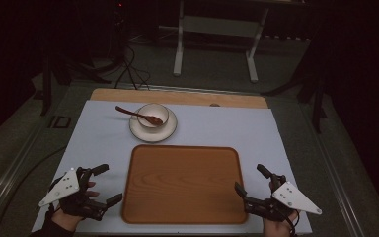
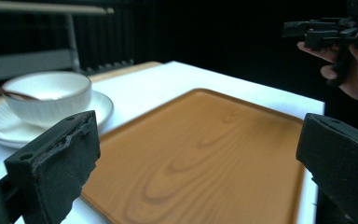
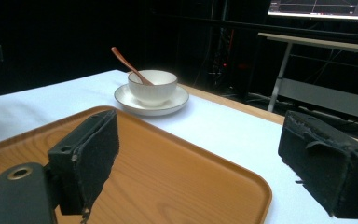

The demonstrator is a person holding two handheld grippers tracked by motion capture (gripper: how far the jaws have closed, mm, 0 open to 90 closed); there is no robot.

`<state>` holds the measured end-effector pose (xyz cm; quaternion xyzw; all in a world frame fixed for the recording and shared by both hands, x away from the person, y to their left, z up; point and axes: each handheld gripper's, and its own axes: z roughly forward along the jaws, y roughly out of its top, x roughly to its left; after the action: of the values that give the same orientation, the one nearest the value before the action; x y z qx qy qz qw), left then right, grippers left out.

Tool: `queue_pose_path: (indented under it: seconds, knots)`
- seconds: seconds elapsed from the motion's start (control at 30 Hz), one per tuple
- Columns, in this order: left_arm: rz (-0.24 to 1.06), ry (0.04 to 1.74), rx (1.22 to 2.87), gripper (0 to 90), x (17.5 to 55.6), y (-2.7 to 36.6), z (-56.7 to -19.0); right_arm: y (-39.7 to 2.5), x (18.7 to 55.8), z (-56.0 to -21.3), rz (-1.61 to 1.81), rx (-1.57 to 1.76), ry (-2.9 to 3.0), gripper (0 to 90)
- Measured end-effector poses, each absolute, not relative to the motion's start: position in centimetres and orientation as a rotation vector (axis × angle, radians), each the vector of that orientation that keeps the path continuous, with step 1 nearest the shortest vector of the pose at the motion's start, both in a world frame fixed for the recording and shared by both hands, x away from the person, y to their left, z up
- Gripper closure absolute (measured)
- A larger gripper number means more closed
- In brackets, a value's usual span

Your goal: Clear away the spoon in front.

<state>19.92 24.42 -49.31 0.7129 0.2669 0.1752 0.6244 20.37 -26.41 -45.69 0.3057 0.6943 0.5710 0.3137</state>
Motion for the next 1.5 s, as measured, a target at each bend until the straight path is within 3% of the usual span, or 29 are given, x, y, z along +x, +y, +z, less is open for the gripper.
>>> queue_pose_path:
  seconds: [0.4, 0.77, 1.17, 1.5]
  knots:
    - [0.43, 0.646, 1.642, 0.0, 18.9, 23.7, -48.1, -25.9, 20.2, -45.7, 1.464, 0.806, 1.858, 10.7]
    - [0.317, 0.525, 1.716, 0.0, 19.1, 21.8, -44.8, -25.0, 20.4, -45.8, 1.425, 0.811, 1.873, 10.1]
    - [0.424, 0.559, 1.689, 0.0, 22.7, 22.8, -40.3, -24.0, 20.1, -45.5, 1.428, 0.759, 1.9, 10.0]
    - [0.434, 0.683, 1.623, 0.3, 28.0, 23.2, -39.7, -23.5, 19.7, -45.2, 1.457, 0.724, 1.898, 9.9]
